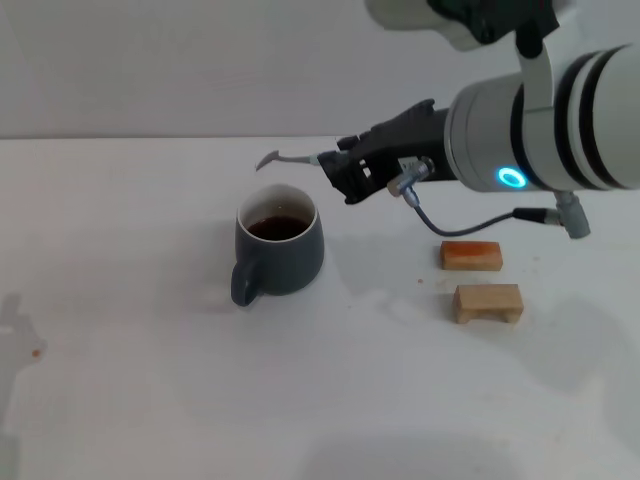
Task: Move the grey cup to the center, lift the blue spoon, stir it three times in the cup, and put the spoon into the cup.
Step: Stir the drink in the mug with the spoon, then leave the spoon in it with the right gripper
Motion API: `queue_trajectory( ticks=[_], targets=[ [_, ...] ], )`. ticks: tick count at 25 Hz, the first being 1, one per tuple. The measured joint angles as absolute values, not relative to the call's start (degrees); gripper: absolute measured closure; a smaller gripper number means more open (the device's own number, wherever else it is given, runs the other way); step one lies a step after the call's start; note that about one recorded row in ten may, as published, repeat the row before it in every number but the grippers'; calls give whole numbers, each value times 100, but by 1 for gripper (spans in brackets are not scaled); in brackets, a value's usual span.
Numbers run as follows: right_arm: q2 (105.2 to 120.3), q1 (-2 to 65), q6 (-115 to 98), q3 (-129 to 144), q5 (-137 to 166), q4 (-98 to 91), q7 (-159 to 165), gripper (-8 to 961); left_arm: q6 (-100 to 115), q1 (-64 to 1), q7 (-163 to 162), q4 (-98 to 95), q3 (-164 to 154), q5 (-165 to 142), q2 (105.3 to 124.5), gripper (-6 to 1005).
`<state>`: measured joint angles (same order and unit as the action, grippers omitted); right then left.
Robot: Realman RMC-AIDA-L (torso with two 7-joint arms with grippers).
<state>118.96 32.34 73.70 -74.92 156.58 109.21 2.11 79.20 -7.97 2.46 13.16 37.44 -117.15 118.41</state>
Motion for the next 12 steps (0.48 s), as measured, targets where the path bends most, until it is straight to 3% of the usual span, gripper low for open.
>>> queue_trajectory(
  ticks=[12],
  targets=[
    [11900,2841,7327,-7336,15663,10909,198,789,7918,-741,245,1323,3744,-11715,11848,1000]
  ],
)
